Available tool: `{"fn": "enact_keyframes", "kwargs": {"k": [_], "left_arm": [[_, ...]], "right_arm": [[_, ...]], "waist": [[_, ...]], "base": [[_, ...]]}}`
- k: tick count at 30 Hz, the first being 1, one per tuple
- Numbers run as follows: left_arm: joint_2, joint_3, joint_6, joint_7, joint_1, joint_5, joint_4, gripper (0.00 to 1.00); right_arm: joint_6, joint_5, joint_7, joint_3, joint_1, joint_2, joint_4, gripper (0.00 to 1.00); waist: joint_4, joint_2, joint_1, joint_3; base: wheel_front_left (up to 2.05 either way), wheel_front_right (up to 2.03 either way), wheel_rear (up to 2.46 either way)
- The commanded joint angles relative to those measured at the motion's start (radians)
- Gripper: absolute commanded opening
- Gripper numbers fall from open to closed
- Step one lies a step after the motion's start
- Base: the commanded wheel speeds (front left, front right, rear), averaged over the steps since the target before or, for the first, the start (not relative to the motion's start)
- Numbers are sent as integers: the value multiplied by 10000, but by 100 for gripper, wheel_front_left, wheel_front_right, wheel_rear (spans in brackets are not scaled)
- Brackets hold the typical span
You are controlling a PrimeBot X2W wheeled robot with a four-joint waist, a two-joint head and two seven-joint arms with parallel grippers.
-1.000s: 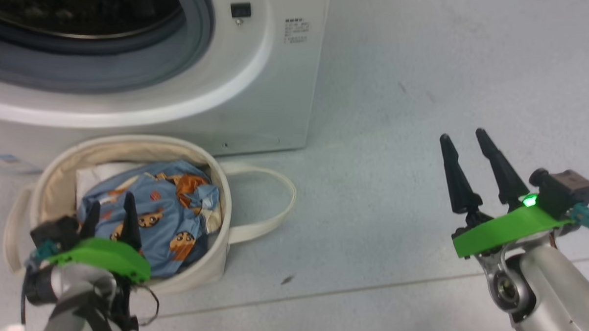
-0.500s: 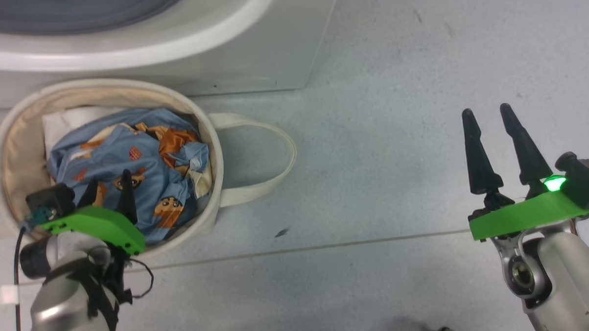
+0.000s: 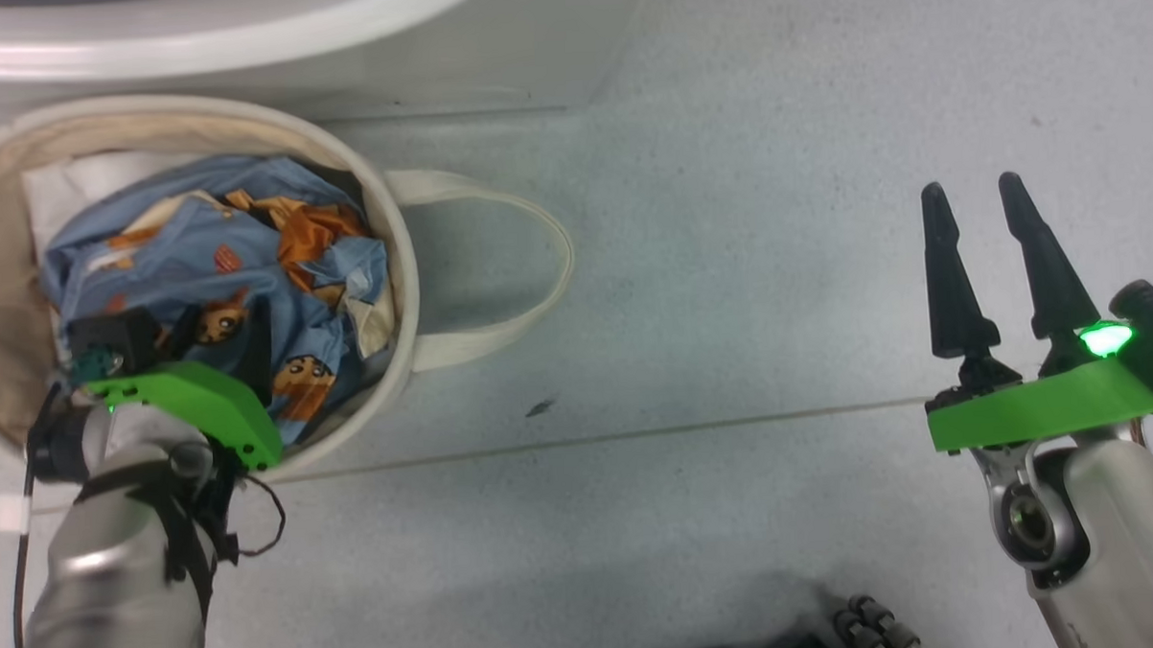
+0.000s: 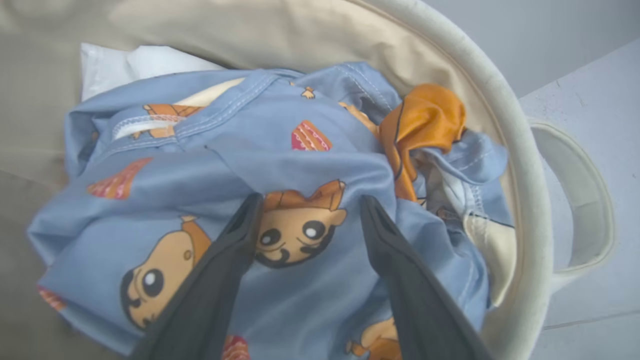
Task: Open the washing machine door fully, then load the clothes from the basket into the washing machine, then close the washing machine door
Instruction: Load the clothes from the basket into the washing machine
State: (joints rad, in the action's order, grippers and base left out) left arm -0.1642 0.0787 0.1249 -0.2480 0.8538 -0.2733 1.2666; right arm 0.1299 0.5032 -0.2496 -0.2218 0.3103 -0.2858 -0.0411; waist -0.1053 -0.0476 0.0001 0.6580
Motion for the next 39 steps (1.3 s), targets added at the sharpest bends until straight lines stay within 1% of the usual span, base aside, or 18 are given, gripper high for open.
{"fn": "enact_keyframes", "kwargs": {"k": [1,8,15,16,17,18,21,25,31,39], "left_arm": [[-471,-45,50,-23,19,54,-50,100],[-658,724,55,191,481,-276,-31,100],[-988,1160,56,855,763,-544,106,100],[-1035,1174,56,885,769,-572,123,59],[-1080,1190,56,905,772,-587,139,13],[-1115,1198,56,892,775,-603,152,0],[-1138,1123,-16,620,824,-713,174,0],[-992,1047,-15,246,745,-861,189,0],[-844,624,-67,-119,180,-1275,-109,0],[-752,-121,-15,-134,-1596,-1369,-2077,0]], "right_arm": [[8,-78,-122,-105,-81,12,317,100],[8,-167,-122,67,-23,132,525,100],[8,-266,-122,324,-121,268,745,100],[8,-272,-122,352,-146,298,761,100],[8,-282,-122,371,-168,330,771,100],[8,-294,-122,381,-184,354,777,100],[8,-325,-122,344,-166,381,796,100],[8,-334,-122,269,-27,374,779,100],[8,-194,-122,-91,214,429,474,100],[8,159,-122,-628,295,502,-135,100]], "waist": [[-86,0,-1,221],[-303,0,-1,907],[-498,0,-1,1414],[-526,0,-1,1431],[-552,0,-1,1439],[-572,0,-1,1436],[-596,0,-1,1401],[-491,0,-1,1162],[-315,0,-1,251],[38,0,-1,-1508]], "base": [[0,0,0],[0,0,0],[0,0,0],[0,0,0],[0,0,0],[0,0,0],[0,0,0],[0,0,0],[0,0,0],[0,0,0]]}}
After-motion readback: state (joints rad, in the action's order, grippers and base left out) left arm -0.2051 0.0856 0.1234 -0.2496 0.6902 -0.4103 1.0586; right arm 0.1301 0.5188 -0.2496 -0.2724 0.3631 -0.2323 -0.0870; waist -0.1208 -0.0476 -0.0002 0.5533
